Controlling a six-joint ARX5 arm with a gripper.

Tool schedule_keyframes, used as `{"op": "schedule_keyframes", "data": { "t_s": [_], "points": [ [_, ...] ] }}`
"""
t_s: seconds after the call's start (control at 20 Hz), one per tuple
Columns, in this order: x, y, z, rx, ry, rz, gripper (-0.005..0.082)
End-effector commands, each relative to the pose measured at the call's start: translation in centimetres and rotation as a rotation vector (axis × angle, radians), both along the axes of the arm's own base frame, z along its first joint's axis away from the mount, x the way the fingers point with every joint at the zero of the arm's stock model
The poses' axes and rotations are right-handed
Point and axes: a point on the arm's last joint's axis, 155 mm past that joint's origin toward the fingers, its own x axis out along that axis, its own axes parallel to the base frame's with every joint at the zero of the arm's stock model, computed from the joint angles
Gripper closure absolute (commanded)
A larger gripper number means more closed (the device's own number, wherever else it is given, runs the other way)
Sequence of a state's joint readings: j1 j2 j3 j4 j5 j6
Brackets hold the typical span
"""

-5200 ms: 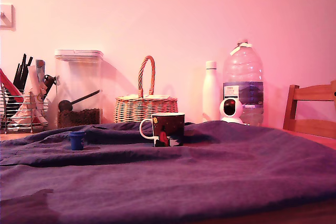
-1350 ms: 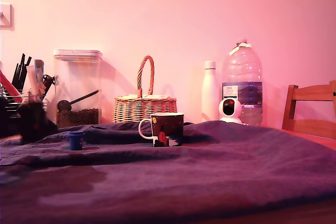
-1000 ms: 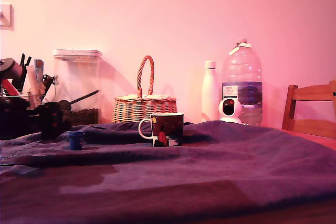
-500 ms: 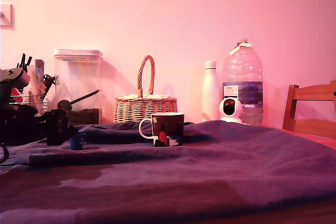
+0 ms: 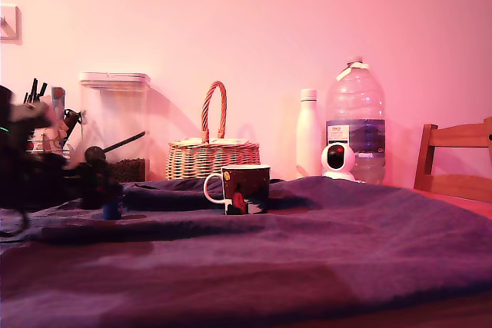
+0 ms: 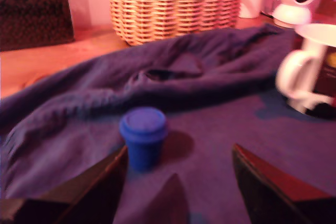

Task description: Pick up the coffee capsules on the table and drop them inside the coffee cup

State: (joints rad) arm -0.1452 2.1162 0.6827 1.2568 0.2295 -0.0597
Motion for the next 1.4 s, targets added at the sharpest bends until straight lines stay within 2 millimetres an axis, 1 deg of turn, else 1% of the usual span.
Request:
{"op": "schedule_keyframes", "data": {
  "t_s": [0.0,0.15,0.25,0.5,0.65,0.9,1.0,1.05,1.25,1.3,1.35],
  "points": [
    [0.3,0.1,-1.5,0.010,0.027,0.000,0.0203],
    [1.5,0.2,-2.3,0.015,0.051,0.006,0.0203],
    [2.2,0.4,-2.0,0.023,0.046,0.009,0.0203],
    [3.6,1.0,-2.3,0.037,0.082,0.018,0.0203],
    [4.0,1.1,-2.5,0.051,0.099,0.014,0.0203],
    [4.5,0.8,-3.9,0.052,0.129,0.007,0.0203],
    [4.6,0.8,-3.7,0.062,0.120,0.004,0.0210],
    [4.7,0.8,-3.6,0.063,0.118,0.003,0.0251],
    [4.8,0.8,-3.5,0.075,0.108,0.000,0.0521],
    [4.8,0.8,-3.3,0.074,0.101,0.001,0.0570],
    [4.9,0.8,-3.1,0.073,0.090,0.001,0.0593]
  ]
}}
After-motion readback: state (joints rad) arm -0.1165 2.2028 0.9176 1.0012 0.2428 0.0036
